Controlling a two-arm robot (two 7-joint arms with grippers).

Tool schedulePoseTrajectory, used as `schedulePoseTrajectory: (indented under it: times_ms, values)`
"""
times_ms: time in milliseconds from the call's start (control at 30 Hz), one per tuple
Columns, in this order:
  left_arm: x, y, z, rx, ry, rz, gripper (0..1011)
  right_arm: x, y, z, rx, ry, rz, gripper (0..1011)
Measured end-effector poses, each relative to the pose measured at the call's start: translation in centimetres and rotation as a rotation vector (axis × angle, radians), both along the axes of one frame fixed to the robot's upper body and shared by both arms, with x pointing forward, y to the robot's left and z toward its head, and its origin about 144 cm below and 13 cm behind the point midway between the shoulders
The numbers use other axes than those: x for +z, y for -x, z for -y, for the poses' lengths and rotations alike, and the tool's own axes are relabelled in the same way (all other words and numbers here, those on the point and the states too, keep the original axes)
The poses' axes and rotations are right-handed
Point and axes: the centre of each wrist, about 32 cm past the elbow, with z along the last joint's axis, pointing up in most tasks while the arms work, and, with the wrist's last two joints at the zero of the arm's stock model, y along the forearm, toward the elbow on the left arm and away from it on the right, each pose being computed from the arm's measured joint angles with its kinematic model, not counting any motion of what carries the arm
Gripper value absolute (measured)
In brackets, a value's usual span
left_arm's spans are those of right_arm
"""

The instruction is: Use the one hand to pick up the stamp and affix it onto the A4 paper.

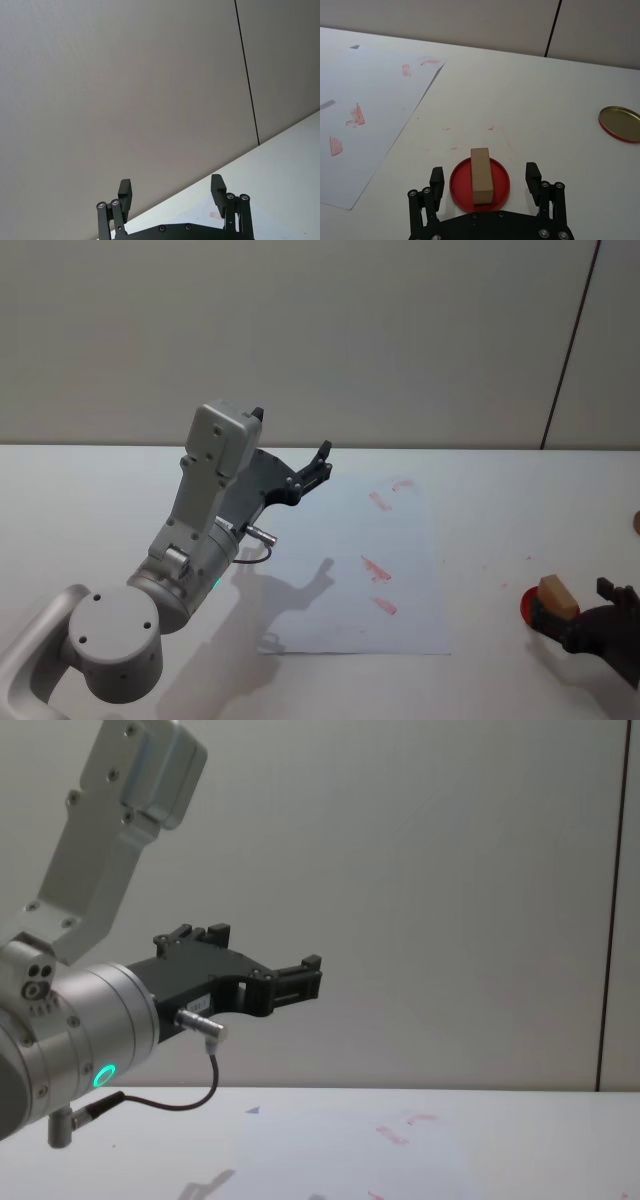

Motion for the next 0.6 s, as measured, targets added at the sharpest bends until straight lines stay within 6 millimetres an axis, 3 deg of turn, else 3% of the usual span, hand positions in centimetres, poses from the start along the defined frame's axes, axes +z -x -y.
schedulePoseTrajectory:
  times_ms: [600]
  values:
    - [0.00,0.00,0.00,0.000,0.000,0.000,1003,-0.89,-0.73,-0.89,-0.002,0.006,-0.042,971]
